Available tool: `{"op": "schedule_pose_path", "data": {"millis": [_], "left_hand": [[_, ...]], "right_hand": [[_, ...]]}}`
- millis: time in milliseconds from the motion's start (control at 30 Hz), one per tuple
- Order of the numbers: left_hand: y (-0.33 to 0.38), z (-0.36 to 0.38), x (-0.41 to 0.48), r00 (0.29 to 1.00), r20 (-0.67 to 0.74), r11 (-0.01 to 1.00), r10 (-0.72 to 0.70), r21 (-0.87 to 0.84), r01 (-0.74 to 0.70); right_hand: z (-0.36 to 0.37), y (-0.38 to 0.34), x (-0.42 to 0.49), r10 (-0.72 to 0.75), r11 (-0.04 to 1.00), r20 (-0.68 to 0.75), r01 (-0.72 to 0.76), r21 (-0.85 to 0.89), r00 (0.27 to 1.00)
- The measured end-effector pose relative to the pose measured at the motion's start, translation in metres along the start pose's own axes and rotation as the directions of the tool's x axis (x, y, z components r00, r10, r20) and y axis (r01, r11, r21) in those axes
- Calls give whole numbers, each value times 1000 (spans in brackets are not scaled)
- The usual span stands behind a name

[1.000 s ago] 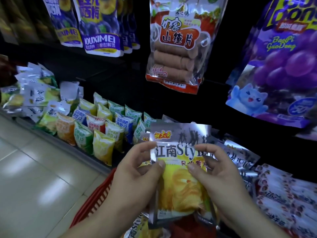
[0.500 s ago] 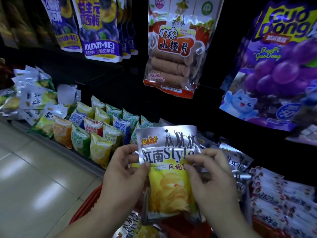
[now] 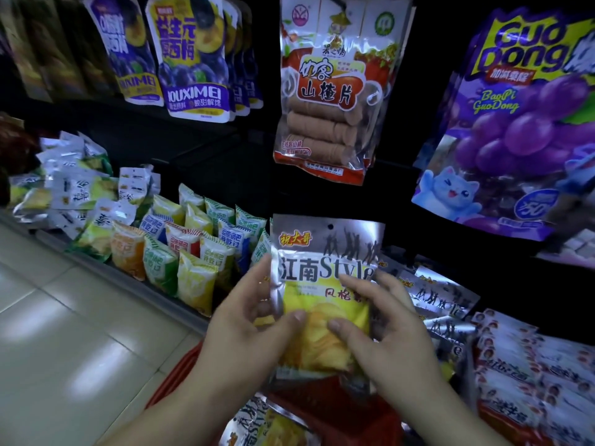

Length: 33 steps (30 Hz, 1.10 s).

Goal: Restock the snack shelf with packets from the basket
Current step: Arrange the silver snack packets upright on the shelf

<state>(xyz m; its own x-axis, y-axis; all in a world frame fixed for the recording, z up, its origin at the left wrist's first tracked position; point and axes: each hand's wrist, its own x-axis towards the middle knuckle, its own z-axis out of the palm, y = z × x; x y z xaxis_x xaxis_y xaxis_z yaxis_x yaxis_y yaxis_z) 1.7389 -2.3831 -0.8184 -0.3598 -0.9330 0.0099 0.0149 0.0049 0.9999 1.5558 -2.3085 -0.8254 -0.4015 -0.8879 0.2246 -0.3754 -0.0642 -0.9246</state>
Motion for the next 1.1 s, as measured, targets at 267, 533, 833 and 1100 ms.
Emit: {"op": "schedule_pose_path", "data": {"millis": [267, 533, 833, 1100], "left_hand": [[3, 2, 3, 999, -17, 999, -35, -38, 35], [4, -14, 2, 953, 274, 991, -131, 43, 124], [7, -20, -2, 972, 214, 995, -101, 9, 101], [-1, -27, 0, 994, 79, 995, -79, 61, 74]], "right_hand": [[-6, -4, 0, 144, 934, 179, -193, 300, 973], [-14, -9, 2, 204, 913, 160, -247, 326, 966], [-21, -6, 4, 266, 916, 144, -297, 270, 953], [-23, -7, 5, 238, 931, 266, -298, 211, 934]]}}
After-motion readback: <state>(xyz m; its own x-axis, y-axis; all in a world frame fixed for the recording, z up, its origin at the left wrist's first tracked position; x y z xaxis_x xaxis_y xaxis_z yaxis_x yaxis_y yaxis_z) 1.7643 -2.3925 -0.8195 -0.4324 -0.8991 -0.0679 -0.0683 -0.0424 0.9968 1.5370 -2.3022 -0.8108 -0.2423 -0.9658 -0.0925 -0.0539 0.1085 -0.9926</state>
